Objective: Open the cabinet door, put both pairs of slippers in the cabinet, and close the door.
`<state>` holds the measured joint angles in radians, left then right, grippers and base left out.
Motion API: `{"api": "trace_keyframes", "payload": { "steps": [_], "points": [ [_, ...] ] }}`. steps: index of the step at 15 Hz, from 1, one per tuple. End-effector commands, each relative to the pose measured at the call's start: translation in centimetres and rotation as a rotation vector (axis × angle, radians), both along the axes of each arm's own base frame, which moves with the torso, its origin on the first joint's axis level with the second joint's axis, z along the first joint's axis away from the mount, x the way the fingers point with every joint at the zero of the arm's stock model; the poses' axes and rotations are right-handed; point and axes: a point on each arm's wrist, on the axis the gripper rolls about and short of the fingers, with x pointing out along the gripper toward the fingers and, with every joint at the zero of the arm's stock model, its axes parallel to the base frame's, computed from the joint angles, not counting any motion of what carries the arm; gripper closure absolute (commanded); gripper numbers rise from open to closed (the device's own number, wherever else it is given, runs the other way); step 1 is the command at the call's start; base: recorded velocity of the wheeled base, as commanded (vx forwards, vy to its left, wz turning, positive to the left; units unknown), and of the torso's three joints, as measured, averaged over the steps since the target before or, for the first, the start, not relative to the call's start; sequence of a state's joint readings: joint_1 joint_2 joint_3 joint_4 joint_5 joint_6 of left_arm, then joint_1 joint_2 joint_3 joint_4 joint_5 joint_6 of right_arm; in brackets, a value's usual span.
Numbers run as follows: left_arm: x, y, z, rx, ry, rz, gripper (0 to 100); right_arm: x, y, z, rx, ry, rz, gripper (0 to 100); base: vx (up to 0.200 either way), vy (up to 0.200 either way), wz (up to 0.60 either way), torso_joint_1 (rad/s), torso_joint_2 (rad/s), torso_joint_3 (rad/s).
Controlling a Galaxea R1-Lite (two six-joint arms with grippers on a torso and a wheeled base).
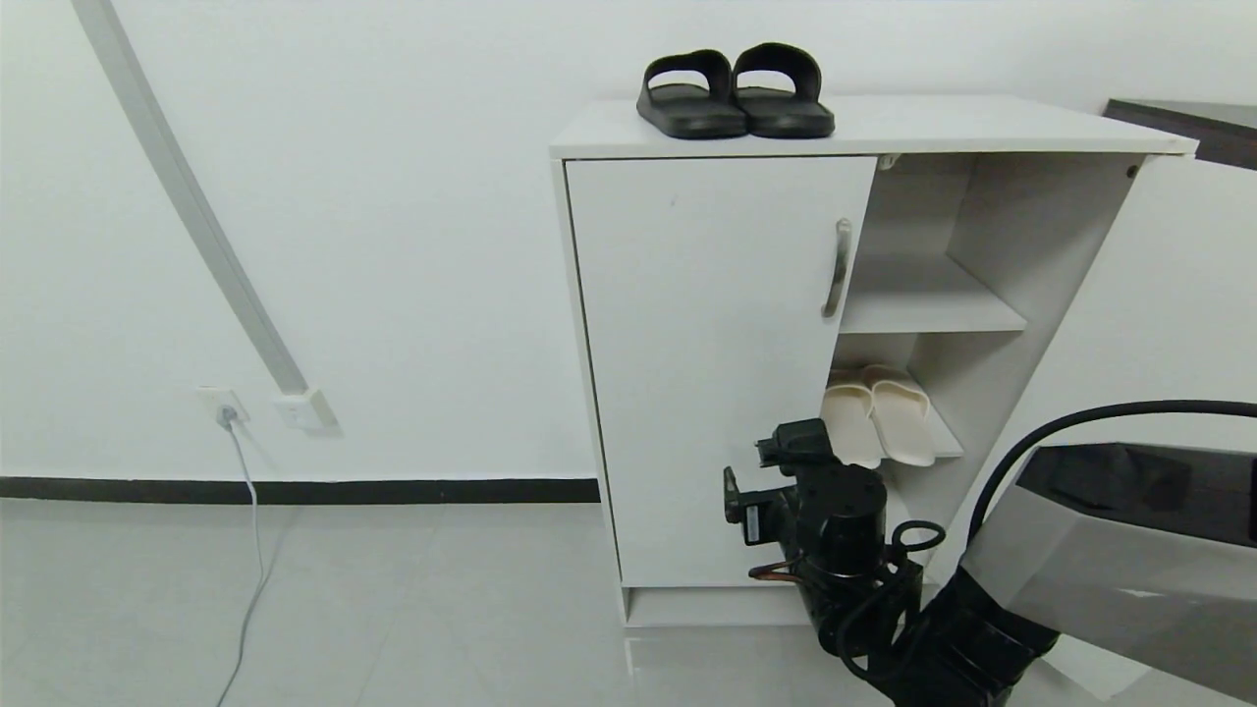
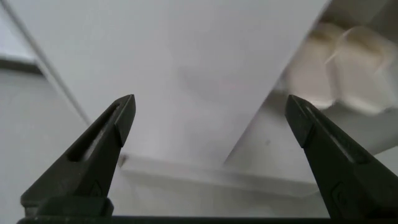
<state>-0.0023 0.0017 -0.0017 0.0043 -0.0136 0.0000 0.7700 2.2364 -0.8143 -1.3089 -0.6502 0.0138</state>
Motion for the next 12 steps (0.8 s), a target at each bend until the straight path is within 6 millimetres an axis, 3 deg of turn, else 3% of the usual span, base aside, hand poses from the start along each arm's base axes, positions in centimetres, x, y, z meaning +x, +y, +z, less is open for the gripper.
{"api": "trace_keyframes", "payload": {
  "steps": [1,12],
  "points": [
    [0.0,0.0,-0.01,0.0,0.0,0.001,100,0.02,-0.06,-0.06,-0.003,0.004,-0.002,0,0.0,0.0,0.0,0.022,-0.49,-0.359],
    [0.0,0.0,-0.01,0.0,0.0,0.001,100,-0.06,-0.13,-0.2,-0.01,0.009,-0.002,0,0.0,0.0,0.0,0.121,-0.47,-0.342]
  ]
}}
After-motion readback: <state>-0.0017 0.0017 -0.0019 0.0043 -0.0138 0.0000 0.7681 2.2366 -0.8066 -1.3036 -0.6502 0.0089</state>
